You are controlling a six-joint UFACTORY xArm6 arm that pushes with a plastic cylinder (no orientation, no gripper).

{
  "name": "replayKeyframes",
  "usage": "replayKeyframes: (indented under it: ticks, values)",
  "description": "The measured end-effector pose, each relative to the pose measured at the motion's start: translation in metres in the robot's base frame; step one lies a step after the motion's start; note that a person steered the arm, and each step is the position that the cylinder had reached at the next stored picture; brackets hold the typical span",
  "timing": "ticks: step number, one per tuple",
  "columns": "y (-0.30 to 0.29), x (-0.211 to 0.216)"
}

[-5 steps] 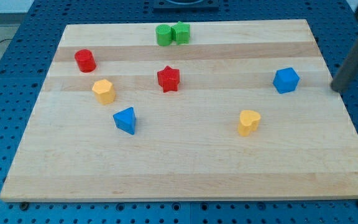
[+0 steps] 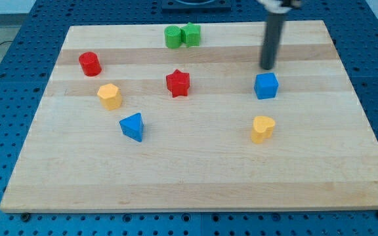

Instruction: Push the yellow heart to the center right of the board

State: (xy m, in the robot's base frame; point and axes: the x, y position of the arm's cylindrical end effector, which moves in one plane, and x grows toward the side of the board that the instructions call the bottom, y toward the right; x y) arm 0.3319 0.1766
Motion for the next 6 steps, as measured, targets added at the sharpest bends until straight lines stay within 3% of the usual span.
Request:
replayKeyframes:
  ticks: [1, 3, 5, 6]
  values:
    - [0.053, 0.037]
    - [0.034, 0.164]
    - [-0.067, 0.221]
    - [-0.122, 0.215]
